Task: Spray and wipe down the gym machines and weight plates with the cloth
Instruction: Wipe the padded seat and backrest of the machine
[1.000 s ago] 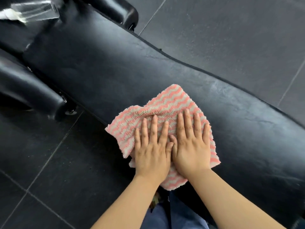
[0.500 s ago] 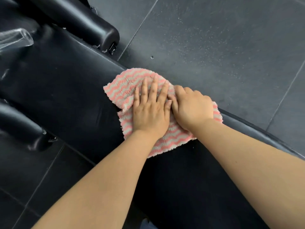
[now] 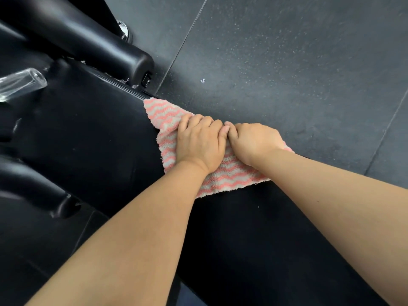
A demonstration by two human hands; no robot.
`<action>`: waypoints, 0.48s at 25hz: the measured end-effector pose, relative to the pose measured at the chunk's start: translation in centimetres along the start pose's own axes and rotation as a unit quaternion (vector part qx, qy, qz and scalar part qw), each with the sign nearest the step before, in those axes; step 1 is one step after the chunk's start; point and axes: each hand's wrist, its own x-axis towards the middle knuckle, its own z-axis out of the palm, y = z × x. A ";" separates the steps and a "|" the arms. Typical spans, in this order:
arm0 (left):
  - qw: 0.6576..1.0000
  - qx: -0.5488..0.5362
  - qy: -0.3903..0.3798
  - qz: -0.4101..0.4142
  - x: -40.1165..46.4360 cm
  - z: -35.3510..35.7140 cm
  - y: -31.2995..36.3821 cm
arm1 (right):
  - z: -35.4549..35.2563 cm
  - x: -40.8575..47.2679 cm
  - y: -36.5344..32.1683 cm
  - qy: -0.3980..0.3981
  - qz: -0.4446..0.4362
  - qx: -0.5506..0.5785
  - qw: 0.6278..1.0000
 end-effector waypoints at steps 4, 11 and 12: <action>0.998 -0.020 -0.030 0.043 -0.4 -0.2 -0.3 | -0.5 -1.1 0.7 -0.001 -0.018 -0.024 1.000; 0.988 -0.074 -0.015 0.134 -10.5 -0.5 -1.2 | -0.4 -6.5 6.7 0.125 0.009 0.099 0.987; 0.989 -0.071 -0.010 0.130 -10.7 -0.7 -1.1 | 0.1 -7.5 7.2 0.140 0.021 0.161 0.977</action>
